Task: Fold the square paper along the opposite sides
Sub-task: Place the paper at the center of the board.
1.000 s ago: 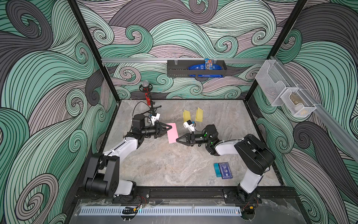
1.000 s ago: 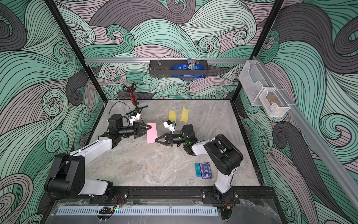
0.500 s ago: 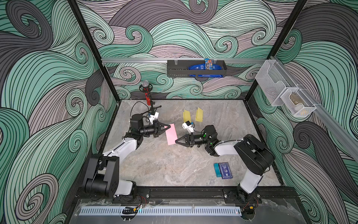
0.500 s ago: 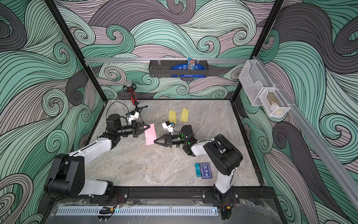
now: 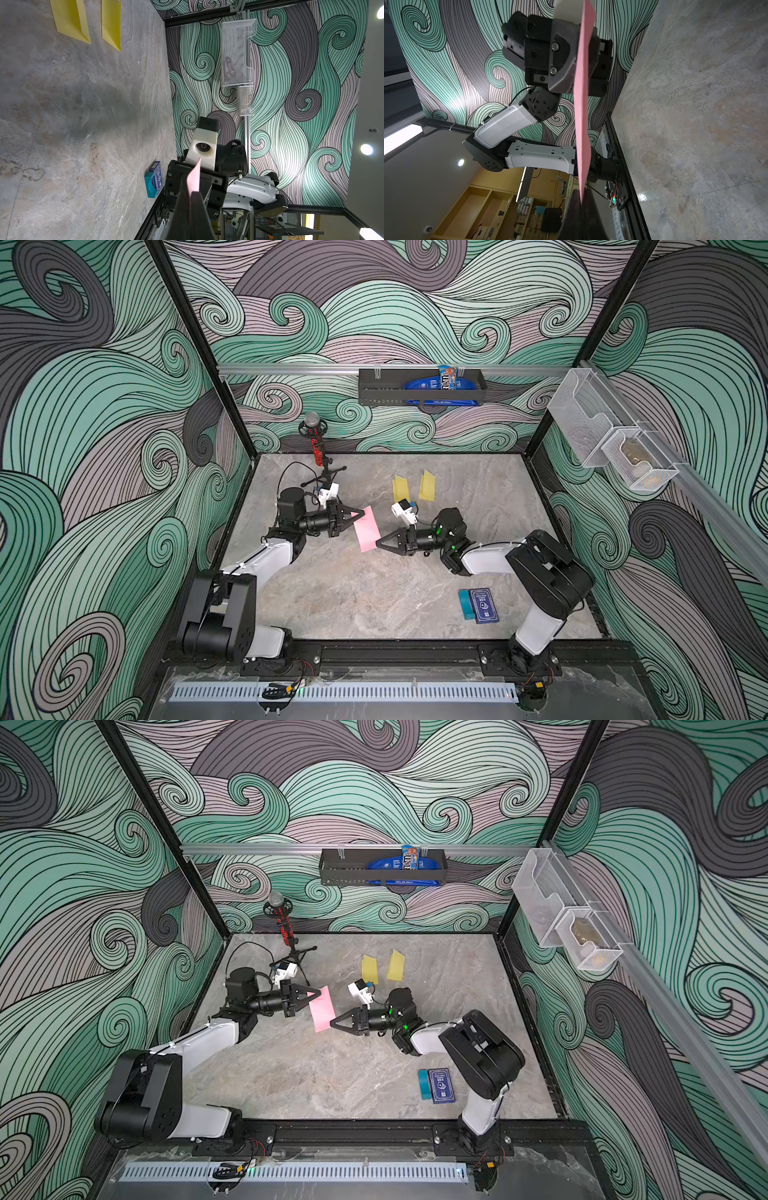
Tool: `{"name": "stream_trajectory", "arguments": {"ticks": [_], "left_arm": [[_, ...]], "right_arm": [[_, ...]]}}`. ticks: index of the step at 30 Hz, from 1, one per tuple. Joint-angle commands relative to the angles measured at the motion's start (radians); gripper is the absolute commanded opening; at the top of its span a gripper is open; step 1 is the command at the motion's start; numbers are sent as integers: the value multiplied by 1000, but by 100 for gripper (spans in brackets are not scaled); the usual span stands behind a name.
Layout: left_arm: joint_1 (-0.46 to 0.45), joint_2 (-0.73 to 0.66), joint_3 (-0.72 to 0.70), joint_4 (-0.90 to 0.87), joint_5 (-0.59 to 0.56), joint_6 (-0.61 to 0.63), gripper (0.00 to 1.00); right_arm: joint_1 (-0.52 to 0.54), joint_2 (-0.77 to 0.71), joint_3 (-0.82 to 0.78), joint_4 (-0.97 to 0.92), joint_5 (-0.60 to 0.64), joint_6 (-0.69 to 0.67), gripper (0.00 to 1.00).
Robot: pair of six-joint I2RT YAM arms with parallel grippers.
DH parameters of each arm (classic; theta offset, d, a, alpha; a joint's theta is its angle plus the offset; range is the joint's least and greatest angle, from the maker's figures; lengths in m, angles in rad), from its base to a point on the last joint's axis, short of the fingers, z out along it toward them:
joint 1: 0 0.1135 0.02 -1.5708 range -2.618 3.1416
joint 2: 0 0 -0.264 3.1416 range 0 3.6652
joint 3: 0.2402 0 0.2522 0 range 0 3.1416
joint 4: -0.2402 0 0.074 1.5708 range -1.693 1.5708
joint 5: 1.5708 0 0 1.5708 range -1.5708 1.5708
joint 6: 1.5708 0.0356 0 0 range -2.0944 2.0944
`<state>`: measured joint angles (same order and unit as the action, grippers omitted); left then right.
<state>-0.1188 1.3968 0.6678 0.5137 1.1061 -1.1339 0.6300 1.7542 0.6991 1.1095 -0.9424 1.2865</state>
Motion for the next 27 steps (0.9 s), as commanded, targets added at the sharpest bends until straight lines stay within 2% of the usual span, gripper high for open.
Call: {"name": "stream_trajectory", "arguments": {"ticks": [1,5,8,10,12,17,27], "left_arm": [[30,-27,2,98,-34,-34,0],[31,-31,0,123,-29,-51,2],[31,-35,2,129,-26,-53,19],[31,-36,2,128,-23,-52,23],[31,-35,0,124,-20,-49,22],[32,-32,1,95,-23,-28,0],[45,-39,6,73,-26,-15,0]], "right_arm": [[-1,-16,-17,-37,-14,-30,0],[-1,-9,-11,-47,-14,-38,0],[-3,-6,-7,-47,-17,-37,0],[-3,-7,-5,-54,-19,-42,0],[-2,-10,-1,-61,-20,-45,0],[-3,-16,3,-73,-22,-50,0],[-3,-28,-1,-92,-20,-61,0]]}}
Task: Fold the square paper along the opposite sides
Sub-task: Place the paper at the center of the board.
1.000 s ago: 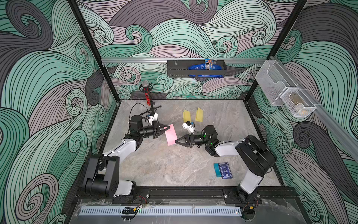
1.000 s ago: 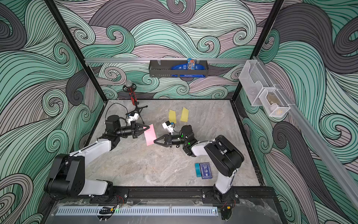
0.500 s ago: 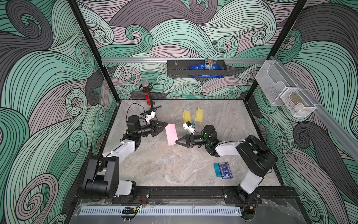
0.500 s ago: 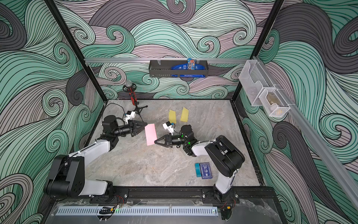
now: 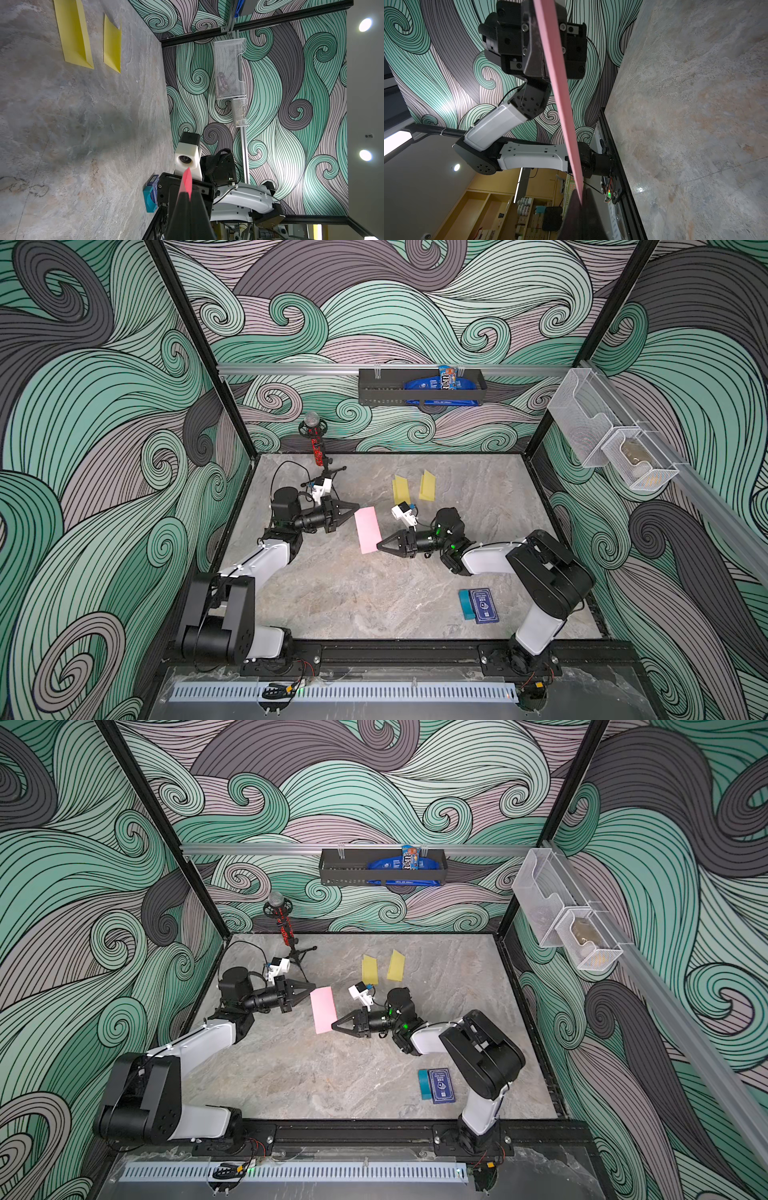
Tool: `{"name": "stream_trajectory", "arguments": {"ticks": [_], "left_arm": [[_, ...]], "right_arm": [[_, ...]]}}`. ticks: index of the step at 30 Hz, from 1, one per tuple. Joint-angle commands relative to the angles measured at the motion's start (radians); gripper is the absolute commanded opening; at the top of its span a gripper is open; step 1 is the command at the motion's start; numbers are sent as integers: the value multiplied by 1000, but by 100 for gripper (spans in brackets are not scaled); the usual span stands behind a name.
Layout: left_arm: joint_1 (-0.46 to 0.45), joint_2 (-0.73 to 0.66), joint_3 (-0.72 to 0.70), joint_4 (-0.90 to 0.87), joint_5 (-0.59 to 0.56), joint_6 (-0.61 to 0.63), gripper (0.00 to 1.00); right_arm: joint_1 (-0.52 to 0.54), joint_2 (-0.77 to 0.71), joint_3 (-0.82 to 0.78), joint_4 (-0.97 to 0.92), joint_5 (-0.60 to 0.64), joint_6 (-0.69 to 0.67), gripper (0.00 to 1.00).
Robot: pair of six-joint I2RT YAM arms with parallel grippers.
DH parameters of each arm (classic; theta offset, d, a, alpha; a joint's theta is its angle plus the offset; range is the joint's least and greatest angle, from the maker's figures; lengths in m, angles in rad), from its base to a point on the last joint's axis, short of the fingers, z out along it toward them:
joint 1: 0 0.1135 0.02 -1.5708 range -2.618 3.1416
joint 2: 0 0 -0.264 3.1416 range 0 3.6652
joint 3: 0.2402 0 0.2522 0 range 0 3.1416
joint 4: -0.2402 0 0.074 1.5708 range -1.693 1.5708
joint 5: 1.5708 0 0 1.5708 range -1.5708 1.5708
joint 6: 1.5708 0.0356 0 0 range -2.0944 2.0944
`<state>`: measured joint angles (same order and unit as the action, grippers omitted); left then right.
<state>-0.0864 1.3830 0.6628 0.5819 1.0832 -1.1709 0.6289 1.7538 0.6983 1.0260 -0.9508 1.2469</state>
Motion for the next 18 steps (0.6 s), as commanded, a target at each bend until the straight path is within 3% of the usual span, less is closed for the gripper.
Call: {"name": "stream_trajectory", "arguments": {"ticks": [1,8,10,12,14,18], "left_arm": [[15,-28,12,6,-3,21,0],[17,-25,18,18,-10,22,3],[18,-36,36,-25,-12,54,36],[18,-61,75,-158,-38,145,59],[20,-94,122,-338,-94,279,67],[20,-165,150,-602,-267,482,69]], "right_arm": [[-1,-29,-2,-12,-11,-24,0],[-2,-37,20,-82,-13,-72,0],[-13,-40,46,-161,-11,-128,0],[-34,-43,87,-279,3,-211,0],[-64,-37,148,-434,36,-327,0],[-105,47,295,-619,115,-481,0]]}}
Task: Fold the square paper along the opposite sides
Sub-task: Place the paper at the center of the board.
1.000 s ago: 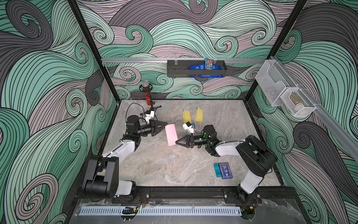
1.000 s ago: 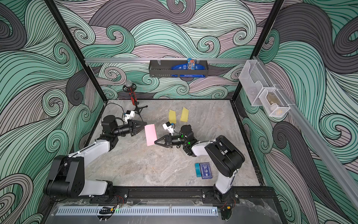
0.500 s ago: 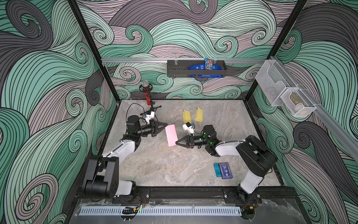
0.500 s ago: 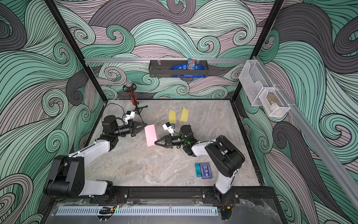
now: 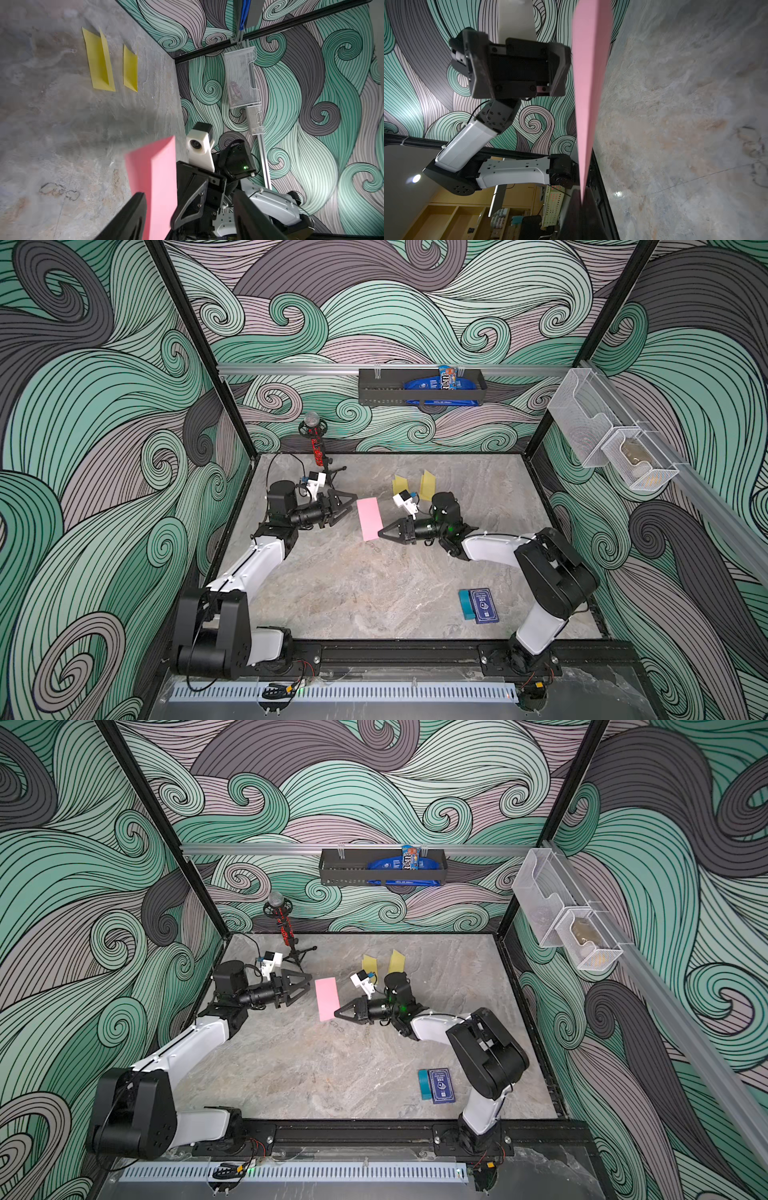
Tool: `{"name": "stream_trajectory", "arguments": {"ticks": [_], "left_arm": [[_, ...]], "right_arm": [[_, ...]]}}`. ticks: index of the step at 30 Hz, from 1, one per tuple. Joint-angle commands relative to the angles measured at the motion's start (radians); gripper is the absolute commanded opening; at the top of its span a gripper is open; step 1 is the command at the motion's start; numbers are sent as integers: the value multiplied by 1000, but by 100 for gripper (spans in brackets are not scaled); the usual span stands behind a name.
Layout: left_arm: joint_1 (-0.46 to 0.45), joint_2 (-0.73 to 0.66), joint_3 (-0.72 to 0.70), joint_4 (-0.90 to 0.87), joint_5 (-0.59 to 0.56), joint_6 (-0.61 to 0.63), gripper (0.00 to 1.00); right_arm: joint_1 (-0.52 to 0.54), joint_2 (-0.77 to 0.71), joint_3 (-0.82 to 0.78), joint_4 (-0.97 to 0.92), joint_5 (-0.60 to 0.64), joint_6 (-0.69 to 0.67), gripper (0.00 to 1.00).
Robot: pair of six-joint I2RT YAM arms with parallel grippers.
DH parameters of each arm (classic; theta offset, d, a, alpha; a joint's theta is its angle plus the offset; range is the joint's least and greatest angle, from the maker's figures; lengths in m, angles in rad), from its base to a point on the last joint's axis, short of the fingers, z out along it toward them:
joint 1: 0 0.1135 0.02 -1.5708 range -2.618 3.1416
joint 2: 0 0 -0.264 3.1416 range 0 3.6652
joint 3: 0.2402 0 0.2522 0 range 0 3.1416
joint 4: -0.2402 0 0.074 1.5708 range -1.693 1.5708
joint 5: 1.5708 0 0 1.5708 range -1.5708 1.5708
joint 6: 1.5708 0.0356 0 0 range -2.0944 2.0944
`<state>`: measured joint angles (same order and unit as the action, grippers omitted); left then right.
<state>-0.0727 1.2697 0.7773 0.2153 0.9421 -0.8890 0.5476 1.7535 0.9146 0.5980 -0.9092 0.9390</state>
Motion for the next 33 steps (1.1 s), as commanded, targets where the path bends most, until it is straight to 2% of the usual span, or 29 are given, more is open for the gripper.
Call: {"name": "stream_trajectory", "arguments": {"ticks": [1,5,11,15,25,33], "left_arm": [[6,-69,27,-273,-168,230,69],[6,-128,-22,-347,-306,308,70],[5,-180,-115,-342,-353,339,70],[4,-178,-159,-335,-353,352,69],[3,-155,-161,-327,-327,353,69],[3,-154,-156,-332,-327,356,69]], "right_arm": [[-29,83,123,-222,95,-198,0],[-37,239,287,-286,159,-233,0],[-37,448,600,-472,249,-303,0],[-37,537,727,-570,298,-324,0],[-39,674,890,-657,325,-324,4],[-39,710,931,-685,338,-309,9]]}}
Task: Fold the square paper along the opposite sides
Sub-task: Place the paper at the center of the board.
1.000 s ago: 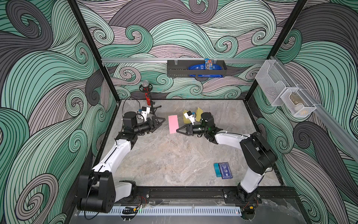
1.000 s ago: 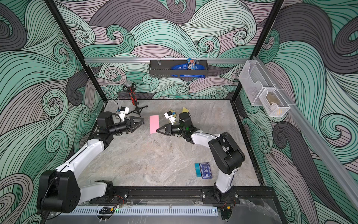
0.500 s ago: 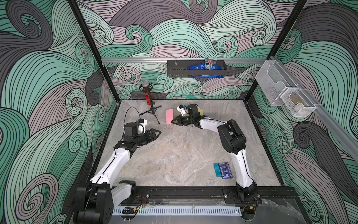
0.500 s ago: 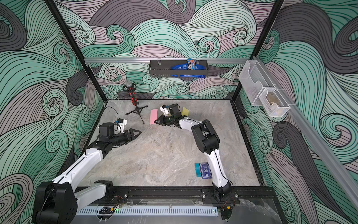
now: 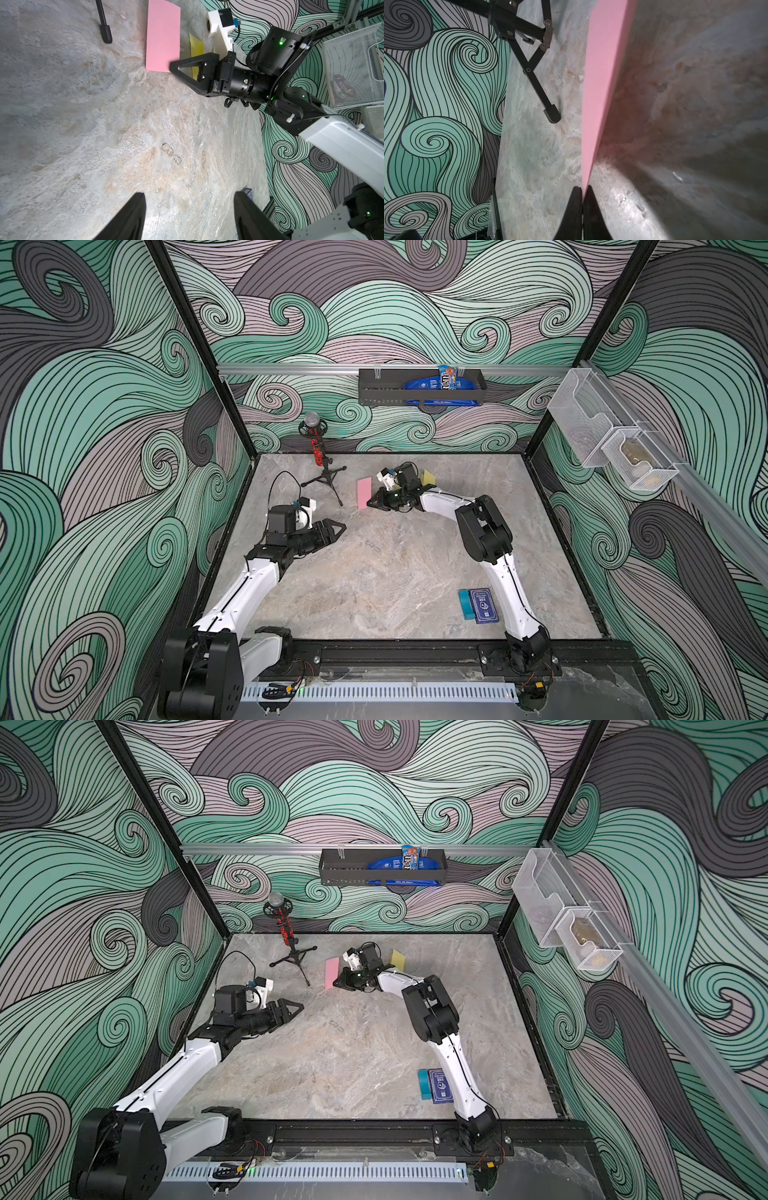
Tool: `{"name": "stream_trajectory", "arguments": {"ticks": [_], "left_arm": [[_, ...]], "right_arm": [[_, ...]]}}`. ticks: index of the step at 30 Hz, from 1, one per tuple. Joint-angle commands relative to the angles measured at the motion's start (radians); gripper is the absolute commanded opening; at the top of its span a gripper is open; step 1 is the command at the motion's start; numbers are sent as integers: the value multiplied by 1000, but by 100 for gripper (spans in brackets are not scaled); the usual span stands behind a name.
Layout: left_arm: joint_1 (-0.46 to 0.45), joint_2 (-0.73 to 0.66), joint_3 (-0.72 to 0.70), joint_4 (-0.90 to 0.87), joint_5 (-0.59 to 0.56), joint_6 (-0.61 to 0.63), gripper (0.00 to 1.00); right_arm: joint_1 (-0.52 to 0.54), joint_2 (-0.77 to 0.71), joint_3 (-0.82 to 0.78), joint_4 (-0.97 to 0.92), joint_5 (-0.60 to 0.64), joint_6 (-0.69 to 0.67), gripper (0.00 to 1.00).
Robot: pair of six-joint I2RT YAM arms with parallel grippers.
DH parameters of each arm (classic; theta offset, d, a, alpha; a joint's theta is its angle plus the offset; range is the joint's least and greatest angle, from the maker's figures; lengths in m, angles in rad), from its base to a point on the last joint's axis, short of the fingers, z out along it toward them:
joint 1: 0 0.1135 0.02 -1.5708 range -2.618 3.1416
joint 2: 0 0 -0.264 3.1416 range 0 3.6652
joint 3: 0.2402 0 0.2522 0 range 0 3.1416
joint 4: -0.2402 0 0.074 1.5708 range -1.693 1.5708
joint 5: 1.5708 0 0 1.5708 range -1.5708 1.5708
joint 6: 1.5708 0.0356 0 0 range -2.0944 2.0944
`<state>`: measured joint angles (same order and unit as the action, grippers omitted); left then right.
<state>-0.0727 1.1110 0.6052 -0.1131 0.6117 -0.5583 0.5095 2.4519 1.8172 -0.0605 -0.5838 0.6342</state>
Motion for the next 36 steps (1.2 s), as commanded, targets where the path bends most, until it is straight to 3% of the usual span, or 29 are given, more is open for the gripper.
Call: {"name": "stream_trajectory", "arguments": {"ticks": [1,26,36], "left_arm": [[3,5,16,-2,3,26,69],[2,6,31,-24,-38,20,68],[2,-6,43,-52,-80,30,68]], "right_arm": [[-2,11,30,-31,11,-4,10],[-35,-43,68,-168,88,-60,36],[-36,-127,66,-231,114,-92,40]]}}
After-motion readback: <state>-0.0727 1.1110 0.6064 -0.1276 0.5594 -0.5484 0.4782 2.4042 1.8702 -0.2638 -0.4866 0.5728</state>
